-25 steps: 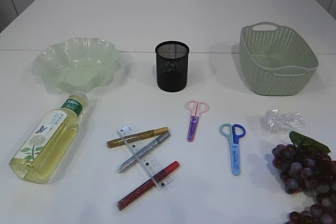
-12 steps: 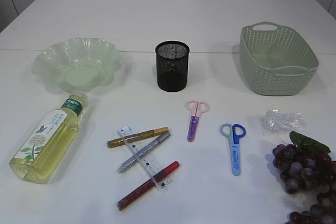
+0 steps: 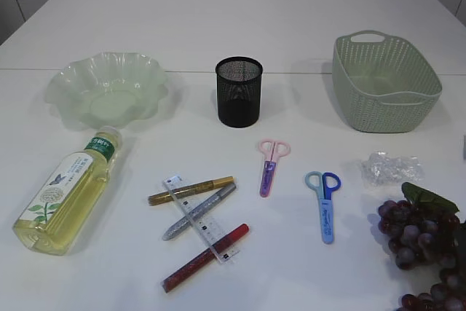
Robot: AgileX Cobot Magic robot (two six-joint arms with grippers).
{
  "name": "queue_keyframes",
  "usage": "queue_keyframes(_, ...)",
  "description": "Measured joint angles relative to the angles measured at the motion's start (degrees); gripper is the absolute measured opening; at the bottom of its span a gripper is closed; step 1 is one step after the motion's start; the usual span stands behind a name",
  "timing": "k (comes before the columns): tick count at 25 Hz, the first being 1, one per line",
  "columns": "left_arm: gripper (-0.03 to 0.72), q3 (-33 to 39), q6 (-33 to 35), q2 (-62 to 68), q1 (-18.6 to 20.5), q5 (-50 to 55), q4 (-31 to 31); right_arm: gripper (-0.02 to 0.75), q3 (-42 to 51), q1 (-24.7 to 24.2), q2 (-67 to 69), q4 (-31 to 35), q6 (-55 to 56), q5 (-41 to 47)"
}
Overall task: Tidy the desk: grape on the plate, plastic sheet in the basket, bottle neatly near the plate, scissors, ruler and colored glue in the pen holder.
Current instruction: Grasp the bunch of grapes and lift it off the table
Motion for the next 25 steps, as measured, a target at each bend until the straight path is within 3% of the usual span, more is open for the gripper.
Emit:
queue_keyframes(14,0.405,0.00,0.00,0.00,0.00,-0.13,0.00,0.565,-0.56,0.00,9.10,0.66,0.00,-2.10)
queue_keyframes(25,0.405,0.00,0.00,0.00,0.00,-0.13,0.00,0.565,-0.89,0.00,13.05,-5.67,1.00,-6.23)
